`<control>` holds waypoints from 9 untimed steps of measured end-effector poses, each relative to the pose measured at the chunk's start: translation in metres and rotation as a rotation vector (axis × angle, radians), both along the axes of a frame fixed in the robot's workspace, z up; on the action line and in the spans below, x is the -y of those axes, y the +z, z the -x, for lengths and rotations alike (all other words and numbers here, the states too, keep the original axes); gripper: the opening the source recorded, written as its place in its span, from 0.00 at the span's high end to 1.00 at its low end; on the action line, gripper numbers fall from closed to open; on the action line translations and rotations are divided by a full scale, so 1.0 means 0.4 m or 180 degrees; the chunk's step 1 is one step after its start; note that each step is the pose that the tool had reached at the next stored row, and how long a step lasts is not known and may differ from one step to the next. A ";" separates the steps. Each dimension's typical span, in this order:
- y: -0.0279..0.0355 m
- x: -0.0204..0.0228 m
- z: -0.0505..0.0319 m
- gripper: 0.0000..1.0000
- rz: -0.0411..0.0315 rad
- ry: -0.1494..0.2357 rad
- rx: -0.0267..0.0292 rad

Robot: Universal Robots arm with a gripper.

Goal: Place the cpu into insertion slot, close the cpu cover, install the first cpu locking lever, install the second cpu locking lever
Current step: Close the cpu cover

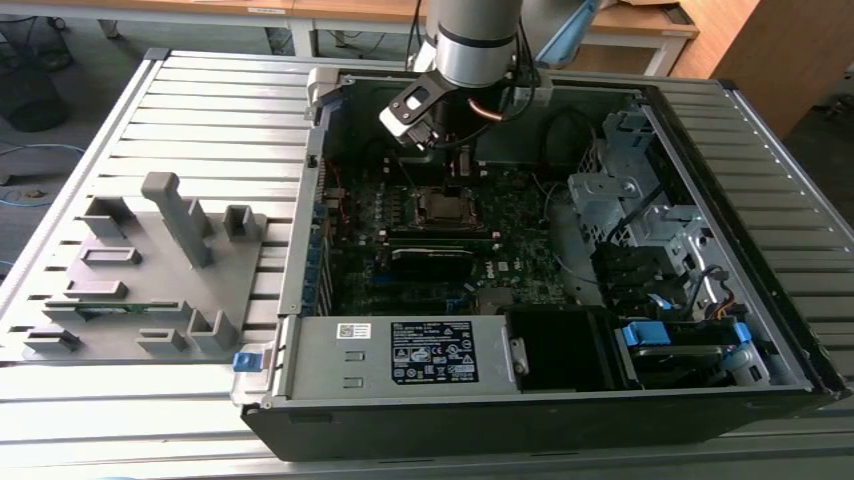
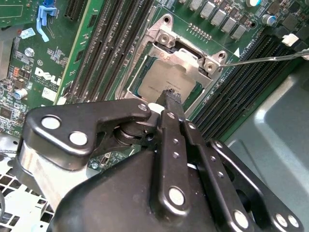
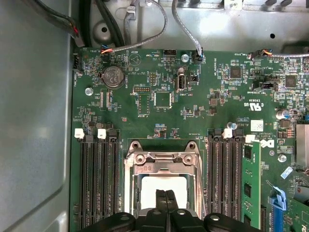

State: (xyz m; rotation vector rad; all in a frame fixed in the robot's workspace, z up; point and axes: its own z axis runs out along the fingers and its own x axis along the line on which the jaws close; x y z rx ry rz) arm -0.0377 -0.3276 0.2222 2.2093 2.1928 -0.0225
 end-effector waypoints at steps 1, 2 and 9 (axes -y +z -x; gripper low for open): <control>0.000 0.000 0.000 0.90 0.0000 0.0000 0.0000; 0.000 0.000 0.000 0.90 0.0000 0.0000 0.0000; -0.001 0.000 0.000 0.90 0.0000 0.0151 0.0000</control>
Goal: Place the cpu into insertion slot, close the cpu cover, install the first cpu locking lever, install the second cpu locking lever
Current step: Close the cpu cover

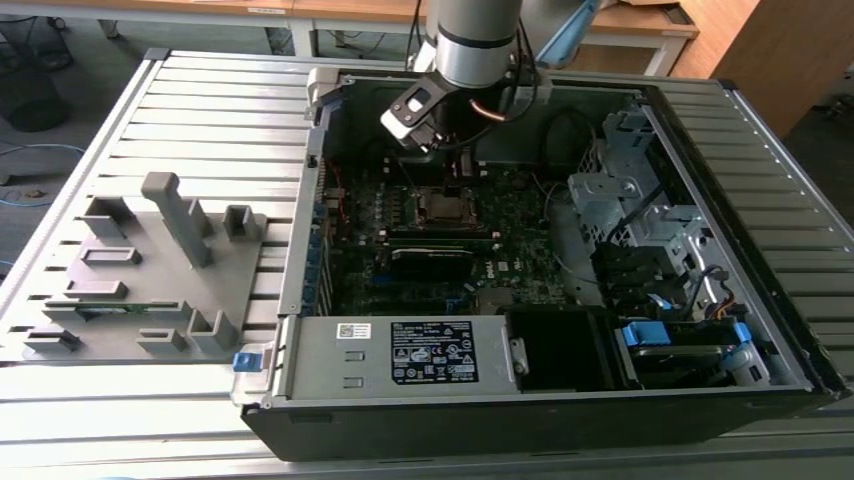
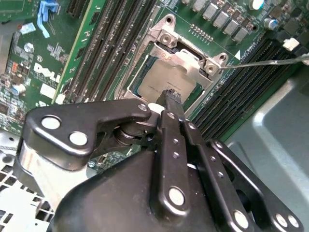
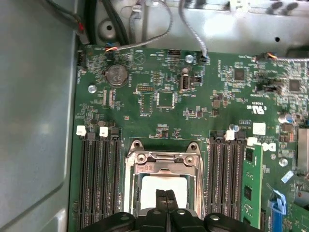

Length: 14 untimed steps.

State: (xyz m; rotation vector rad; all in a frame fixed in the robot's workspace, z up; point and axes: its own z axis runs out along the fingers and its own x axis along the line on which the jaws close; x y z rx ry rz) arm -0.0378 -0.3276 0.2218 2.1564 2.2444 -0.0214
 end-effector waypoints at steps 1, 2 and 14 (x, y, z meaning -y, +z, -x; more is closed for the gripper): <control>0.000 0.000 0.000 0.90 0.0000 0.0056 0.0000; -0.001 0.000 0.000 0.90 0.0000 0.0112 0.0000; -0.004 0.000 0.000 0.90 0.0000 0.0804 0.0000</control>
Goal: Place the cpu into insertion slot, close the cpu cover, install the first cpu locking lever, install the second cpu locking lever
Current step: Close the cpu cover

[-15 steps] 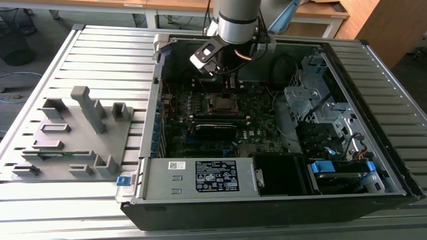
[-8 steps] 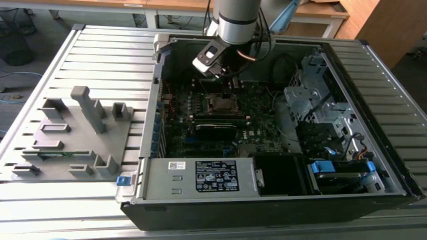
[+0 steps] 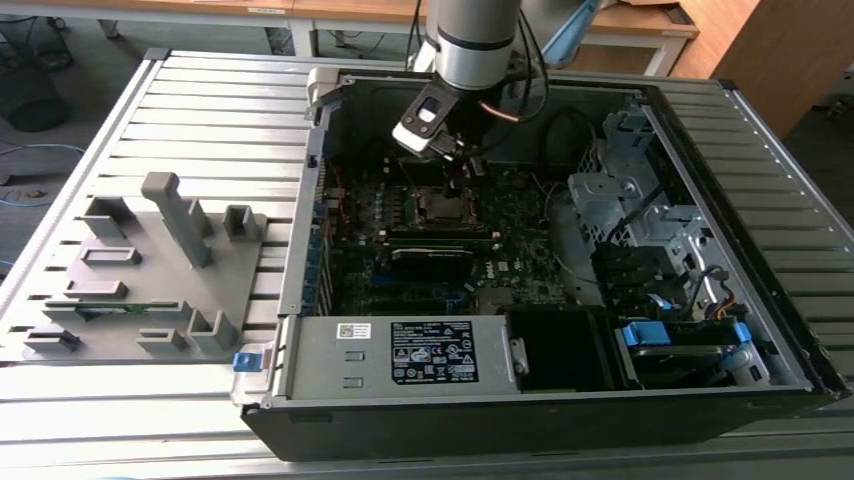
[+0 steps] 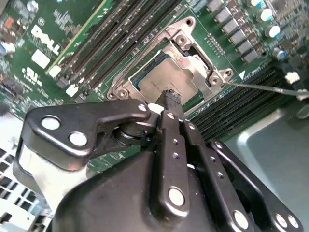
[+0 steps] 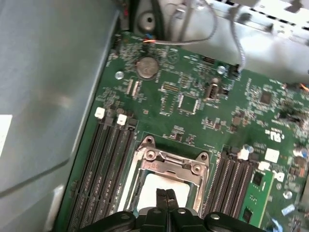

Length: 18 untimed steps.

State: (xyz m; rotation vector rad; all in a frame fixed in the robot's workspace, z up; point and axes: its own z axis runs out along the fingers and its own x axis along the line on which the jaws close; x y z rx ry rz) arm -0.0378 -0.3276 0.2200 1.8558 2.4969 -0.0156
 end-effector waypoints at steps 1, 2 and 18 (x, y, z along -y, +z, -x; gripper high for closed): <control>0.000 0.000 0.000 0.90 0.0000 0.0068 0.0000; -0.001 0.000 0.000 0.90 0.0000 0.0125 0.0000; -0.006 0.000 0.000 0.90 0.0000 0.1048 0.0000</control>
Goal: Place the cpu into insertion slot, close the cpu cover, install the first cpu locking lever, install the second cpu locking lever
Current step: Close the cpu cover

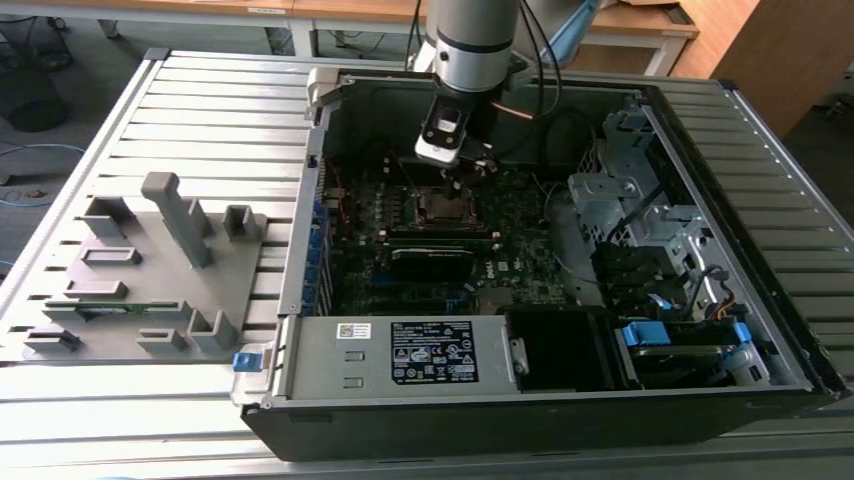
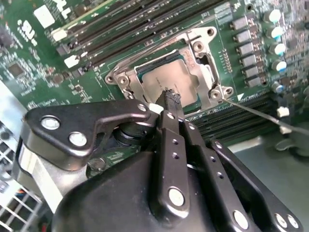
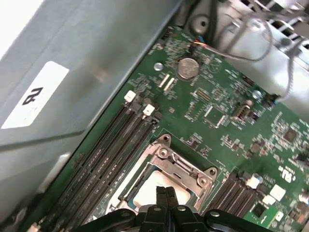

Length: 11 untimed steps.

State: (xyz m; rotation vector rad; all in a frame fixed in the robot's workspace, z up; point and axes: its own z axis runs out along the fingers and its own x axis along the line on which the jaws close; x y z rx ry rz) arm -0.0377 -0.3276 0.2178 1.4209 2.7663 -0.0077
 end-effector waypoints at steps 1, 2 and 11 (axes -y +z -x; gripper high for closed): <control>0.000 0.000 0.000 0.90 0.0000 0.0062 0.0000; -0.001 0.000 0.000 0.90 0.0000 0.0119 0.0000; -0.004 0.000 0.000 0.90 0.0000 0.0638 0.0000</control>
